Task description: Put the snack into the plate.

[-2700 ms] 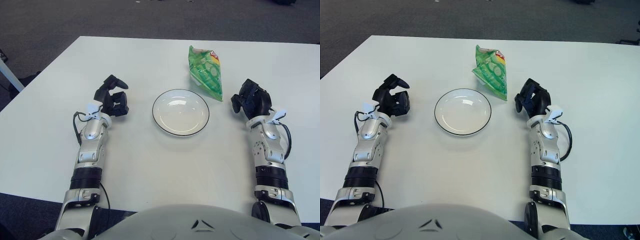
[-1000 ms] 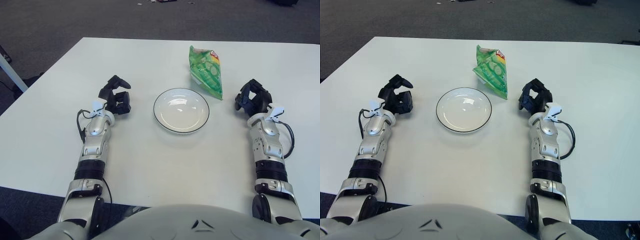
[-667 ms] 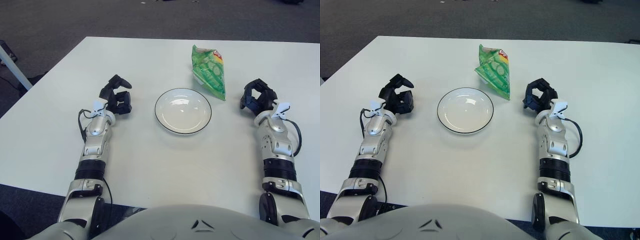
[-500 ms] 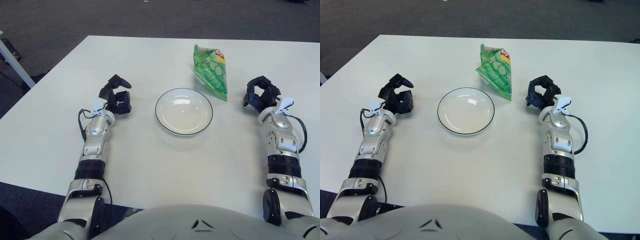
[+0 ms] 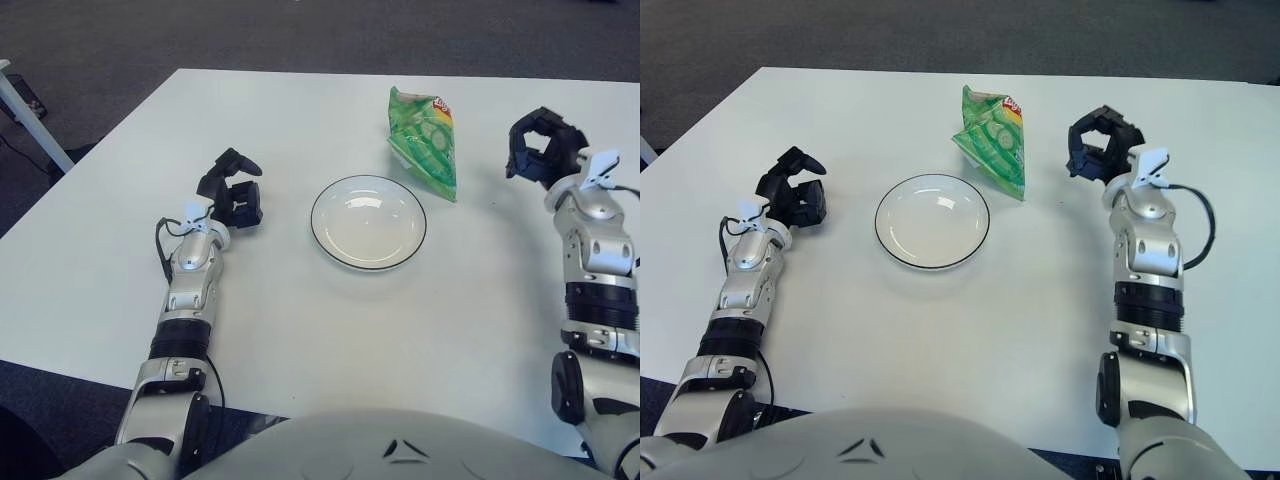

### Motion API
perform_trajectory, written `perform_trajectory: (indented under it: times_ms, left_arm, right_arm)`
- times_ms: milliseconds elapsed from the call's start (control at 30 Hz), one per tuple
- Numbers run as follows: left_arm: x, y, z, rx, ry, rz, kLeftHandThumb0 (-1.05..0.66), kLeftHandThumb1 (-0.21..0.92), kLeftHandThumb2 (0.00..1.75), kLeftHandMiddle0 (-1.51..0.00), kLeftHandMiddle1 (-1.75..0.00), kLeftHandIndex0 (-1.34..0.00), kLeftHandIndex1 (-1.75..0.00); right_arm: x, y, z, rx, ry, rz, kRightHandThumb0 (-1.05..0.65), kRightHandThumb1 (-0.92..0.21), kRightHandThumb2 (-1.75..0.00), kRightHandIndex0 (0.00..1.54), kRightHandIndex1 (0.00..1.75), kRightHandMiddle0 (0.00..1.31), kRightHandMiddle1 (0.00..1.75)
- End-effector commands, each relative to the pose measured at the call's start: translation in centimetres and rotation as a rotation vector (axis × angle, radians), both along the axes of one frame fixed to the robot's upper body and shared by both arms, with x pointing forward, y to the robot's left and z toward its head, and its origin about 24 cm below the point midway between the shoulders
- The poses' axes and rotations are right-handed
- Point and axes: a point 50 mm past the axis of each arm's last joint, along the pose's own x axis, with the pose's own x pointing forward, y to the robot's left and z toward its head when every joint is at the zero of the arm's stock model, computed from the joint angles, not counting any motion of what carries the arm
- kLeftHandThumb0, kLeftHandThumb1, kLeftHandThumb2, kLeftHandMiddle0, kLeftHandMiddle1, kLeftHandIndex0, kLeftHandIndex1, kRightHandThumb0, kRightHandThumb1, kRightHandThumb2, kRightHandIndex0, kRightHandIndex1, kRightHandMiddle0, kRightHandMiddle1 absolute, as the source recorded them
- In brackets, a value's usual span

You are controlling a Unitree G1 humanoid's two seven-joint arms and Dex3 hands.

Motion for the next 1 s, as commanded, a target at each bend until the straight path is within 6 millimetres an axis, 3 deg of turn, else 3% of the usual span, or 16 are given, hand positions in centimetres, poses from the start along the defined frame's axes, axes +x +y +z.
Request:
perform_trajectory:
  times_ms: [0, 133, 533, 633, 733, 933, 967]
  left_arm:
    - [-2.8, -1.0, -5.2, -0.089, 0.187, 0.028, -0.47, 0.36, 1.26, -1.23, -1.75, -0.58, -1.75]
    - [-2.8, -0.8, -5.3, -0.088, 0.188, 0.024, -0.47, 0.36, 1.26, -1.23, -1.75, -0.58, -1.75]
    - [-2.9, -0.7, -5.3, -0.085, 0.191, 0.027, -0.47, 0.36, 1.26, -1.21, -1.75, -0.58, -1.75]
    - [-3.0, -0.7, -5.3, -0.084, 0.193, 0.028, -0.47, 0.36, 1.26, -1.21, -1.75, -0.58, -1.75]
    - [-3.0, -0.7, -5.3, -0.083, 0.194, 0.028, -0.47, 0.36, 1.26, -1.21, -1.75, -0.58, -1.75]
    - [-3.1, -0.7, -5.3, -0.078, 0.197, 0.033, -0.47, 0.36, 1.26, -1.21, -1.75, -0.58, -1.75]
    - [-3.1, -0.7, -5.3, -0.077, 0.198, 0.035, -0.47, 0.36, 1.26, -1.21, -1.75, -0.58, -1.75]
  right_arm:
    - [0.2, 0.2, 1.1, -0.019, -0.017, 0.017, -0.40, -0.58, -0.98, 0.92, 1.75, 0.41, 1.75]
    - [0.3, 0.5, 3.1, -0.092, -0.040, 0.044, -0.40, -0.59, -0.97, 0.90, 1.75, 0.40, 1.75]
    - [1.0, 1.3, 5.0, -0.288, -0.040, 0.092, -0.39, -0.64, -0.91, 0.82, 1.75, 0.37, 1.75]
    - [1.2, 1.9, 5.7, -0.378, -0.049, 0.111, -0.14, -0.45, -1.16, 0.68, 1.74, 0.34, 1.74]
    - [1.2, 2.4, 6.1, -0.495, -0.084, 0.130, -0.05, -0.45, -1.17, 0.61, 1.70, 0.28, 1.74]
    - [1.2, 3.3, 6.6, -0.760, -0.187, 0.197, -0.01, -0.83, -0.57, 0.32, 1.61, 0.24, 1.63]
    - [1.2, 3.5, 6.7, -0.802, -0.201, 0.211, -0.12, -0.83, -0.56, 0.31, 1.54, 0.19, 1.58]
